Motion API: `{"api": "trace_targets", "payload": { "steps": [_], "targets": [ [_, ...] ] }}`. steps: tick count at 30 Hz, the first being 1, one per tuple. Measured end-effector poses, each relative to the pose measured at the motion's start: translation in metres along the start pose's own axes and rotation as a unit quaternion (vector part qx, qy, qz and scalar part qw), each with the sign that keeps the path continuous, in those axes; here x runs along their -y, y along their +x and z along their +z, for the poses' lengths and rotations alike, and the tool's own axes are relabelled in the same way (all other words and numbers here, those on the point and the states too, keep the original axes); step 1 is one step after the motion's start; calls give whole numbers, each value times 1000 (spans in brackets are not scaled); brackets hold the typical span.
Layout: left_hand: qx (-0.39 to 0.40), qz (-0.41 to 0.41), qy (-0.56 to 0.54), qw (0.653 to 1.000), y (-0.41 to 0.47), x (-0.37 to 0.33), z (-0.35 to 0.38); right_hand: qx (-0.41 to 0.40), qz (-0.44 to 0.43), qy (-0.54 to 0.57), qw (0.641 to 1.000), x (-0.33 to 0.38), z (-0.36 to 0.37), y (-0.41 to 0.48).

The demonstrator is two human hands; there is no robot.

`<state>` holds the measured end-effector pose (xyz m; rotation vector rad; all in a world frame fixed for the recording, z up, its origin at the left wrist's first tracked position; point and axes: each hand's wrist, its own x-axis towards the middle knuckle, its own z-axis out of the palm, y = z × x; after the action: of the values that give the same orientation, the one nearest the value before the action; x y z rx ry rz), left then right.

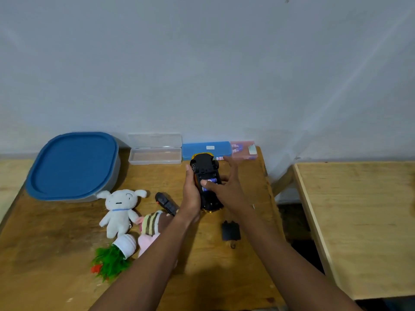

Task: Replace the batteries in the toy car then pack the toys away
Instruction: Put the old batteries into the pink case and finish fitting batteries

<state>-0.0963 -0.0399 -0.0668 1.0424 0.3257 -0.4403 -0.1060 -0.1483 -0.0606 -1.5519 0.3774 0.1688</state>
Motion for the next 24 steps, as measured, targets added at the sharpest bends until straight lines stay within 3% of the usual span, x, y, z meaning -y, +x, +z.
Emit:
{"api": "trace_targets", "payload": {
  "steps": [5, 9, 12, 15, 24],
  "targets": [
    [0, -25, -15, 1000, 20, 1, 7, -8, 37, -45, 998, -9, -16, 34],
    [-33, -52, -60, 996, 44, -3, -4, -90, -25, -153, 984, -11, -27, 62],
    [-45, -71, -65, 994, 57, -3, -16, -111, -111, -332, 930, -22, -33, 92],
    [-42, -95, -62, 993, 64, -2, -24, -86, -212, -503, 834, -35, -37, 119],
    [-56, -108, -50, 991, 66, 7, -34, -41, -244, -657, 712, -48, -35, 147]
  ]
}}
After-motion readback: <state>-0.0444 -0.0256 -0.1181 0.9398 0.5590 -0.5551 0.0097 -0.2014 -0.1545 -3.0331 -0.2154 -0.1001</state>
